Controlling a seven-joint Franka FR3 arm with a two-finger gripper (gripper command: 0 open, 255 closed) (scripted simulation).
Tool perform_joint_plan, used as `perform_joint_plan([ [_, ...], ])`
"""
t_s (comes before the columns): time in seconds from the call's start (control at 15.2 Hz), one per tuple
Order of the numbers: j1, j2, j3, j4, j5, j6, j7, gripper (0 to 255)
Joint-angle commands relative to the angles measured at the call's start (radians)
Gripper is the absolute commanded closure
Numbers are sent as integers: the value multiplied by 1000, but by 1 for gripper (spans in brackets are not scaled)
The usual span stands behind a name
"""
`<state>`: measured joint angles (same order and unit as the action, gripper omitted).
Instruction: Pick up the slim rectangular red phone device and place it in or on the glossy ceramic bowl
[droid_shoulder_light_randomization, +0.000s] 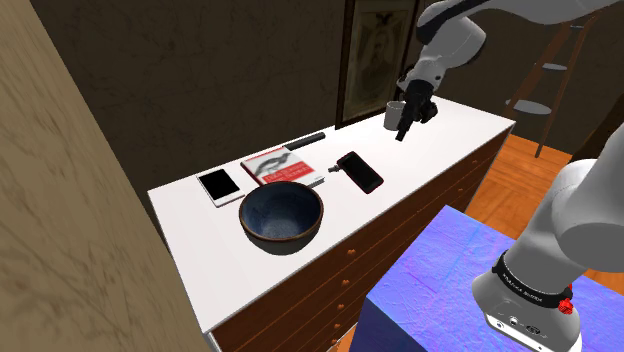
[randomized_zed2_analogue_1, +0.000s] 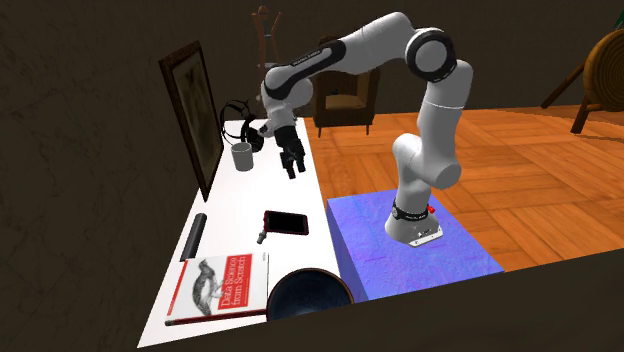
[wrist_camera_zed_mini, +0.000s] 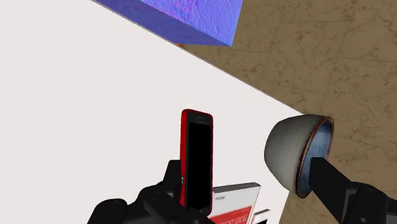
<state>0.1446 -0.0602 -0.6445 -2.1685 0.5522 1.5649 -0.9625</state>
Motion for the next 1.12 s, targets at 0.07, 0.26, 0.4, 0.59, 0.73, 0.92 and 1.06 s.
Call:
perform_joint_plan([
  [0.07, -27, 227, -33, 101, 164, -116, -184, 0],
  [0.26, -95, 435, 9, 207, 300, -237, -308, 0],
  [0.4, -147, 559, 56, 284, 374, -311, -363, 0],
  [0.59, -174, 630, 96, 323, 419, -344, -391, 0],
  [0.73, -158, 618, 100, 295, 424, -323, -393, 0],
  [0.92, -134, 602, 105, 255, 433, -293, -397, 0],
  [1.06, -121, 595, 107, 235, 439, -277, -399, 0],
])
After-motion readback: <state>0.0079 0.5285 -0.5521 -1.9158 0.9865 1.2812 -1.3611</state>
